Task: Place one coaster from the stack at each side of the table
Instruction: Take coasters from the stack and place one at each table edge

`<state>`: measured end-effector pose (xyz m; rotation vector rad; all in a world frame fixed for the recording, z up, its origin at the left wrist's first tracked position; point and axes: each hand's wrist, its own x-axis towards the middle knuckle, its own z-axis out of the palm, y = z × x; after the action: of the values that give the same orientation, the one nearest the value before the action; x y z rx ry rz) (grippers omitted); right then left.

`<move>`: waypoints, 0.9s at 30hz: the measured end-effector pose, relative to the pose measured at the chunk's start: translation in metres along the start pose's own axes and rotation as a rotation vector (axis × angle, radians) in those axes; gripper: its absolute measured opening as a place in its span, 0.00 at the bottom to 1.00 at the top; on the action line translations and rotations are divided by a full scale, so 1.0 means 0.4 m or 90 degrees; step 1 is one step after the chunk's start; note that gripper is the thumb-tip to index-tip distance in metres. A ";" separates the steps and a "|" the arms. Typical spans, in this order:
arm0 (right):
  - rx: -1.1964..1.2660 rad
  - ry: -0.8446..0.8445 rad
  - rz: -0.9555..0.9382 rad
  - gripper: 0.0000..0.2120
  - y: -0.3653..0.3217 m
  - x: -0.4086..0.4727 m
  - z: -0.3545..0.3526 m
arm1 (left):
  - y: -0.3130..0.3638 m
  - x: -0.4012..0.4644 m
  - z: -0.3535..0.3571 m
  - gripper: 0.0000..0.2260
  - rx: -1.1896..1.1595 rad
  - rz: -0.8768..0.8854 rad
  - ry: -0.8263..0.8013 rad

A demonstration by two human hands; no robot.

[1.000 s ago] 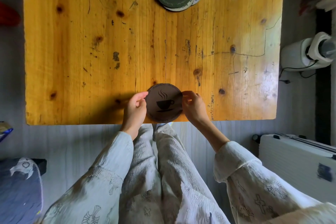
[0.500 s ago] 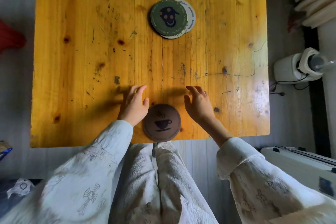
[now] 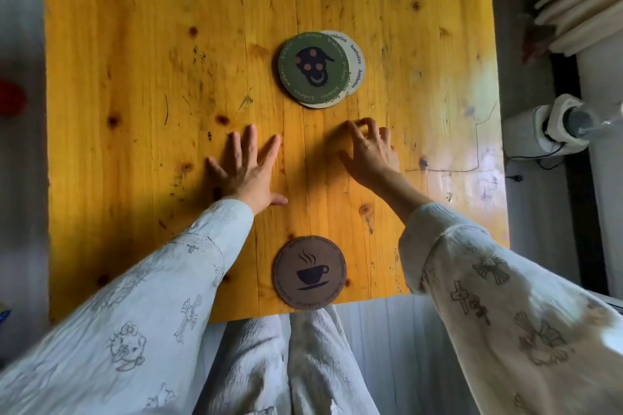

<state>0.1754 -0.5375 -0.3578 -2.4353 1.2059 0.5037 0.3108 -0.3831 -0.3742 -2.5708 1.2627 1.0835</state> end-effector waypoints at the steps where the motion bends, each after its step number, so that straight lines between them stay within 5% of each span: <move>1: 0.008 0.015 0.017 0.28 -0.012 0.016 -0.006 | 0.000 -0.001 0.003 0.51 -0.002 0.002 0.003; 8: 0.247 0.140 0.148 0.21 -0.096 0.162 -0.087 | 0.001 0.001 0.009 0.51 -0.007 -0.004 0.026; 13: 0.223 0.149 0.218 0.28 -0.133 0.235 -0.108 | 0.003 -0.006 0.009 0.52 -0.024 0.002 0.064; 20: 0.249 0.170 0.215 0.22 -0.164 0.245 -0.101 | 0.007 -0.005 0.015 0.52 -0.028 -0.007 0.079; 25: 0.357 0.154 0.316 0.31 -0.169 0.266 -0.123 | 0.011 -0.008 0.014 0.51 -0.035 -0.007 0.083; 27: 0.340 0.182 0.324 0.27 -0.164 0.268 -0.119 | 0.009 -0.008 0.012 0.51 -0.040 -0.006 0.086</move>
<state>0.2966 -0.5957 -0.3557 -1.7795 1.8178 -0.0543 0.3041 -0.3816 -0.3749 -2.7351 1.2636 0.9777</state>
